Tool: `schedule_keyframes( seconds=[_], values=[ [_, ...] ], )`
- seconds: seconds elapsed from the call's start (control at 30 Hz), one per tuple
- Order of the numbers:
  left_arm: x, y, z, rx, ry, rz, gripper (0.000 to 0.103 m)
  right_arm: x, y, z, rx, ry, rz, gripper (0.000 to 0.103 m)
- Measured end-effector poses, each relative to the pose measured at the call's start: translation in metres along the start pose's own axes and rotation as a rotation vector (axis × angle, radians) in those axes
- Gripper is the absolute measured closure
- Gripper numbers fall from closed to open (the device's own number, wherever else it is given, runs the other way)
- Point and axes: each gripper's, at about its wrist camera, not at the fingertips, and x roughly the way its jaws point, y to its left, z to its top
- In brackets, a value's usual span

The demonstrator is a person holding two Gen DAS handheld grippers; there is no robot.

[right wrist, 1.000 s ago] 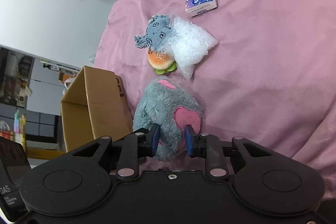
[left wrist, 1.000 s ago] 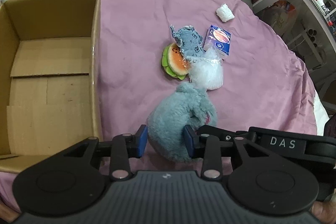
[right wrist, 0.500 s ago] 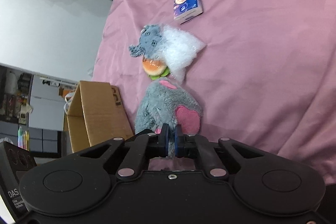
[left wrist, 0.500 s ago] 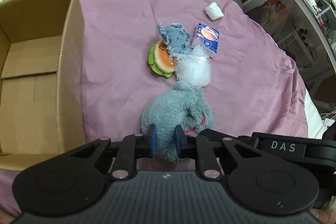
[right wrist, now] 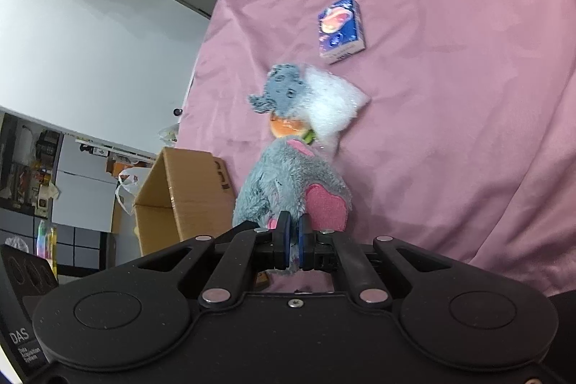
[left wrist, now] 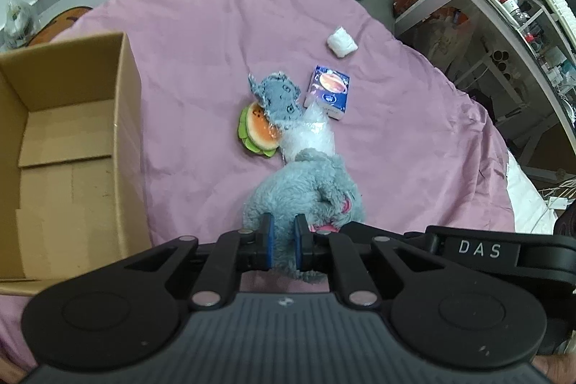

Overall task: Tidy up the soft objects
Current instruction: 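Carry the grey plush mouse with the right tool over the cardboard box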

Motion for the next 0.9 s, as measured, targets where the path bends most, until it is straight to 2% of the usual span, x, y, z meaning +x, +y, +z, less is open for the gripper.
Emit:
schedule_keyframes(
  seconds=[0.5, 0.9],
  values=[
    [-0.071, 0.019, 0.010, -0.018, -0.064, 0.003, 0.093, -0.024, 0.067, -0.011, -0.093, 0.000, 0.029, 0.099],
    [-0.107, 0.065, 0.020, -0.065, -0.099, 0.036, 0.093, 0.001, 0.128, -0.023, -0.169, 0.041, 0.049, 0.099]
  ],
)
